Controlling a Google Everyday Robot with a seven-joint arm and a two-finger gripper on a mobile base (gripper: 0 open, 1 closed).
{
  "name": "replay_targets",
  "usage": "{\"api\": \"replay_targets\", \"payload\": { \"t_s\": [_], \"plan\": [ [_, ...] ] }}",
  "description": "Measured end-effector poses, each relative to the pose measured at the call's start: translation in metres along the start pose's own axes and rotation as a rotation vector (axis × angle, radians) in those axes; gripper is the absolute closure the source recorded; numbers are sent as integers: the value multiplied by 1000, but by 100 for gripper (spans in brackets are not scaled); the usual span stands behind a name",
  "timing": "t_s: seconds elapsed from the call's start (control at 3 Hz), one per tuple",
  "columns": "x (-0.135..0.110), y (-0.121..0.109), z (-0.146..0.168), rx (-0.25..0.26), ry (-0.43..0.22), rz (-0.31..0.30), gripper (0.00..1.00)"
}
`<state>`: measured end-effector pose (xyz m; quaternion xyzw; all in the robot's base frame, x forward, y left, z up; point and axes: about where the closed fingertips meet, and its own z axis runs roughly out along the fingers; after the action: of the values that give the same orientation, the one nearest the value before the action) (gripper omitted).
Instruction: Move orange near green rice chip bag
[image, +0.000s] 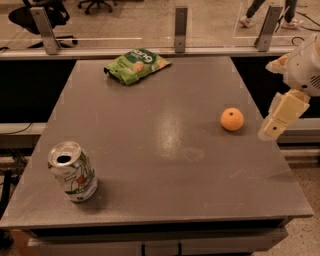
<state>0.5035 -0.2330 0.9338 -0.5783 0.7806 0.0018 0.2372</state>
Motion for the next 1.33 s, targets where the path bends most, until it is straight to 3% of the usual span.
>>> {"api": "replay_targets", "payload": {
  "t_s": [0.67,1.33],
  "plan": [
    [10,-25,48,-25,-191,84,0],
    [9,-23,87,-82,-327,149,0]
  ]
}}
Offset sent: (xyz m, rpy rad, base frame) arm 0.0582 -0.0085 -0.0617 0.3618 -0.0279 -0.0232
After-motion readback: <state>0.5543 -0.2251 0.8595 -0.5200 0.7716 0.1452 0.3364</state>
